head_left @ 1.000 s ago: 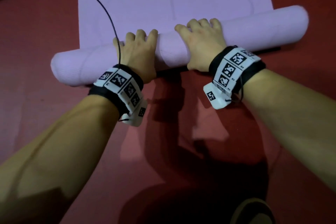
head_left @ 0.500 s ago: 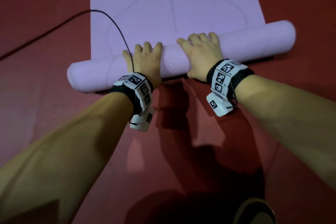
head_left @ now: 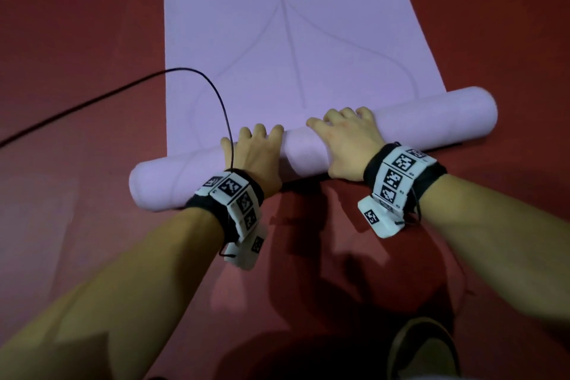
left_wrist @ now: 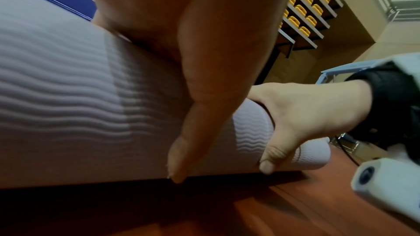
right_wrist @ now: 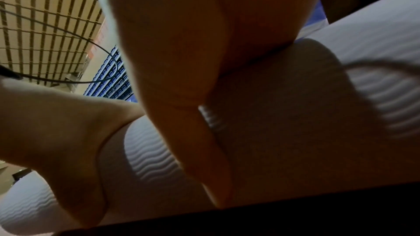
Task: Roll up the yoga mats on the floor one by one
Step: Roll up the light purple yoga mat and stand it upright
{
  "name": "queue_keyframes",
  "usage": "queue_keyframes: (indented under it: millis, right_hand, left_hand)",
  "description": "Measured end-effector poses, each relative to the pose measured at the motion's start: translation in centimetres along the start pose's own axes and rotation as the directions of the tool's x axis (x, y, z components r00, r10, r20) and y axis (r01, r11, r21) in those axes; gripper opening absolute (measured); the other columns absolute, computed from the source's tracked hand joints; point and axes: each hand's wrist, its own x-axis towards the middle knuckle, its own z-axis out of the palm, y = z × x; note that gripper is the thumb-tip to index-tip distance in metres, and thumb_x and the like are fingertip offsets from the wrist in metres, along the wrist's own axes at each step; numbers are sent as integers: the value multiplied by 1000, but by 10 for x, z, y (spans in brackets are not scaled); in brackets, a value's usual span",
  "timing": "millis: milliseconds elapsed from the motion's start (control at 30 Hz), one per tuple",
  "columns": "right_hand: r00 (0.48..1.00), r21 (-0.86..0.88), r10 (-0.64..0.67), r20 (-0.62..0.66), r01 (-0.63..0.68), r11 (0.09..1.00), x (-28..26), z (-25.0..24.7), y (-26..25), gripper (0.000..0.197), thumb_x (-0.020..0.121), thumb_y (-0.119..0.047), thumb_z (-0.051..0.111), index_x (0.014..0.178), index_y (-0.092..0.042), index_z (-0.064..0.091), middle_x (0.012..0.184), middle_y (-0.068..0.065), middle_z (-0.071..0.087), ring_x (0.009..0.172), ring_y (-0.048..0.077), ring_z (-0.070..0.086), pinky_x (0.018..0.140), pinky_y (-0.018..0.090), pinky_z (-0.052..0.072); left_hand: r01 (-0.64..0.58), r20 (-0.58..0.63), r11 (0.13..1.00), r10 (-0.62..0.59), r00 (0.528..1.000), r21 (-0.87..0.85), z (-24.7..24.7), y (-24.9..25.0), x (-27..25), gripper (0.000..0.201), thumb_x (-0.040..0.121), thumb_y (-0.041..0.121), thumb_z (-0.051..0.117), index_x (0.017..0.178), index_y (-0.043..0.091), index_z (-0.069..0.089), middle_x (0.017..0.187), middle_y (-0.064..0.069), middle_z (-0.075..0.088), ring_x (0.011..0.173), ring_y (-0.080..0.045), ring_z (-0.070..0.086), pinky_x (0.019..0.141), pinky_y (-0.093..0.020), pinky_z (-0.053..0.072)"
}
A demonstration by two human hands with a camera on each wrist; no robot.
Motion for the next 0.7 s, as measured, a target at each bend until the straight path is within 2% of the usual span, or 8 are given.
queue_keyframes:
  millis: [233,333,433,567,633,700]
  right_hand:
    - [993,34,-33,113,29,999,-14,-1,-4,84,61,-35,76,136,-32,38,125,1,52,113,27,51,98,48,35]
    - [981,38,-54,186,48,998,-15,-1,-5,93,58,-39,81,139,-33,36,125,0,51,114,27,50,98,48,36]
    - [971,44,-62,232,53,998,-11,-4,-3,101,56,-45,84,141,-32,32,129,0,50,118,27,48,101,49,35]
    - [990,-72,-69,122,78,994,-16,4,-11,107,64,-42,79,151,-26,18,146,4,38,136,31,35,113,54,24]
    - [995,-98,-68,69,75,992,-20,12,-20,112,63,-41,80,152,-21,16,144,5,39,133,30,37,113,54,23]
    - [997,-71,-69,21,71,995,-16,16,-20,106,59,-37,78,150,-21,24,135,4,47,123,29,45,108,52,28]
  left_hand:
    - [-7,103,999,12,995,-49,6,1,-14,72,72,46,75,130,30,36,120,-1,48,116,-31,46,94,-56,38]
    - [-14,167,998,25,986,-67,3,1,-17,76,69,44,77,131,30,36,121,0,48,117,-30,46,92,-54,37]
    - [-14,249,995,38,968,-95,-3,-1,-11,88,62,38,86,134,30,38,123,-1,48,120,-30,44,92,-54,37]
    - [15,341,993,26,940,-118,-13,-5,4,93,57,36,90,136,31,40,124,-1,50,121,-30,45,93,-54,39]
    - [21,381,989,36,924,-145,-17,-8,12,89,59,35,89,135,31,42,123,-2,52,120,-30,47,95,-53,40]
    - [21,402,987,46,914,-161,-21,-10,17,86,60,35,87,133,31,43,121,-1,53,119,-30,50,94,-51,41]
